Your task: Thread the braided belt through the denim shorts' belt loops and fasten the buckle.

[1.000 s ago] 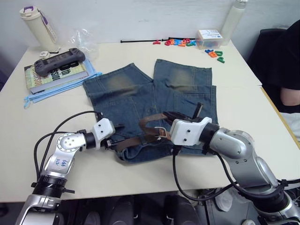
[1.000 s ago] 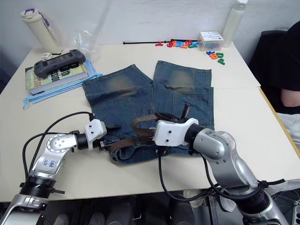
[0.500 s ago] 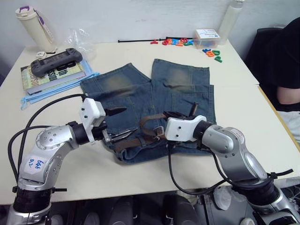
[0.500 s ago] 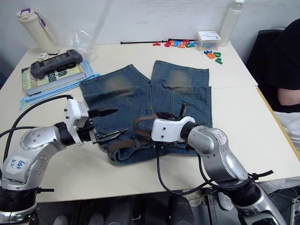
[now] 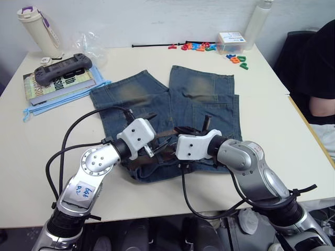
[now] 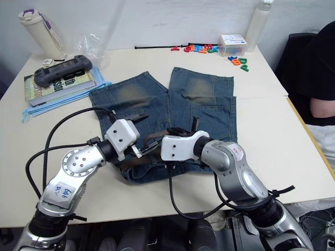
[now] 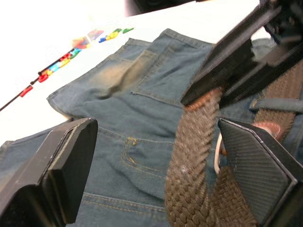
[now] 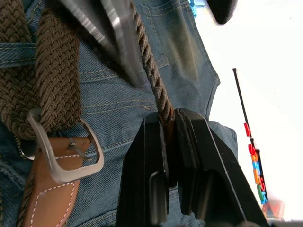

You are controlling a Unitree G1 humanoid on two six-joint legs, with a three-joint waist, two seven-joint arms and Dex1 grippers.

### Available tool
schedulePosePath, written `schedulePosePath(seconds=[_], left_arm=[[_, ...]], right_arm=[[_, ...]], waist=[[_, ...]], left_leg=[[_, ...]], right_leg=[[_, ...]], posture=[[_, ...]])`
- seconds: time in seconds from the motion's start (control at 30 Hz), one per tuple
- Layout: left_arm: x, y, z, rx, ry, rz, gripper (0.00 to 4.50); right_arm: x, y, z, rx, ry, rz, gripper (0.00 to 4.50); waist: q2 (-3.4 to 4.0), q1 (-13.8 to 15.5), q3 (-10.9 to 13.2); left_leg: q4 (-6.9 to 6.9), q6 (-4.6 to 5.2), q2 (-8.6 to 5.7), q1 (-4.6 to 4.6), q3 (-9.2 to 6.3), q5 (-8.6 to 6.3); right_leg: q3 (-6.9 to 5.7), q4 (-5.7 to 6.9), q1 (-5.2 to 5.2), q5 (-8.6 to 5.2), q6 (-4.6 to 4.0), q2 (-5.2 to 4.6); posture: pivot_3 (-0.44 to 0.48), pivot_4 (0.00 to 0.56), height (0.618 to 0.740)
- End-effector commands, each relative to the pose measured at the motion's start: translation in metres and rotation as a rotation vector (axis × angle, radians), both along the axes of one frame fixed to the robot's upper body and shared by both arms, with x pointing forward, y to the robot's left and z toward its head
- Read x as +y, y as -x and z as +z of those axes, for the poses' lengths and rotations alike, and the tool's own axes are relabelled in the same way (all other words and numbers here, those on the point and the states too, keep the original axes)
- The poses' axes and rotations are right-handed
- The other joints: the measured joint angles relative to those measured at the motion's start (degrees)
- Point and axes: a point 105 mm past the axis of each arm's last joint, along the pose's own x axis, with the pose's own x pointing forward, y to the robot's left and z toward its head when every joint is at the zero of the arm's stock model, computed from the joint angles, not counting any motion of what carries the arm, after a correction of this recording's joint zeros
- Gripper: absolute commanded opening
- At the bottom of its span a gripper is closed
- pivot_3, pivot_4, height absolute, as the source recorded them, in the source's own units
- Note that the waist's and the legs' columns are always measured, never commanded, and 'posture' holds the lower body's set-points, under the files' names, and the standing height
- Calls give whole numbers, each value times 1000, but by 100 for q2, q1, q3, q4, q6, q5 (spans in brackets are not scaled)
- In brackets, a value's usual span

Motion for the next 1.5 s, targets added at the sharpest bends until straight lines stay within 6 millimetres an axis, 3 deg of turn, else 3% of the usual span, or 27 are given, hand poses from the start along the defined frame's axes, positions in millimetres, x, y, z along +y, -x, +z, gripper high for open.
schedulePosePath(seconds=[0.03,0.07,0.13,0.3,0.37,0.4,0.53,0.73,0.9,1.07,1.23,1.33,1.43,1.5], left_arm=[[-3,3,6,-32,2,-20,3920],[-3,2,6,-29,0,-23,3765],[-5,3,4,-18,0,-28,2690],[-7,3,4,-11,8,-33,787],[-7,4,4,-6,9,-35,130],[-7,4,3,-1,8,-35,25],[-5,3,0,31,27,-16,25],[-1,3,2,135,202,-10,25],[3,5,4,197,321,-16,0],[1,6,3,192,300,-37,0],[3,3,4,193,317,-37,0],[3,3,5,193,325,-41,0],[2,3,6,195,341,-44,0],[3,4,6,195,348,-42,0]], right_arm=[[3,4,12,-50,-15,19,0],[4,4,12,-50,-18,18,0],[4,4,13,-54,-21,17,0],[4,4,14,-59,-25,12,0],[4,4,14,-61,-27,11,0],[4,4,14,-62,-30,10,0],[5,6,15,-62,-47,8,0],[0,4,17,-20,-122,-48,0],[-12,0,23,4,-204,-129,2231],[-16,0,26,-6,-207,-145,4399],[-23,6,19,87,-250,-164,4465],[-16,15,21,161,-313,-111,4465],[-11,20,10,278,-377,-115,4465],[-10,21,2,318,-394,-130,3961]], waist=[[0,-2,0],[0,-2,0],[0,-3,0],[0,-3,0],[0,-4,0],[0,-5,0],[0,-3,0],[0,-4,0],[0,-2,0],[-1,-4,0],[-1,-1,0],[-1,-8,0],[-1,-9,0],[-1,-4,0]], left_leg=[[0,0,0,0,0,0],[0,0,0,0,0,0],[0,0,0,0,0,0],[1,0,0,0,0,0],[0,0,0,0,0,0],[0,0,0,0,0,0],[1,0,0,0,0,0],[2,0,0,0,-1,1],[3,1,1,0,-3,1],[2,1,-1,0,-3,1],[1,0,-1,0,-3,1],[1,1,-1,0,-3,0],[-2,0,2,2,-5,1],[-2,-1,1,1,-8,1]], right_leg=[[0,0,0,0,0,0],[0,0,0,0,0,0],[0,1,0,0,0,0],[0,1,0,0,0,0],[0,2,0,0,0,0],[0,2,0,0,0,0],[-1,1,0,0,0,0],[-1,2,1,0,0,0],[-1,3,1,0,0,0],[-2,2,2,0,0,0],[-2,2,1,0,0,0],[-2,2,2,0,0,0],[-1,2,1,0,0,1],[-3,3,2,-1,-1,1]], posture=[[0,150,716],[0,150,716],[0,150,716],[0,150,716],[0,150,716],[0,150,716],[0,150,716],[0,150,716],[0,150,716],[0,150,716],[0,150,716],[0,150,716],[0,150,716],[0,150,716]])
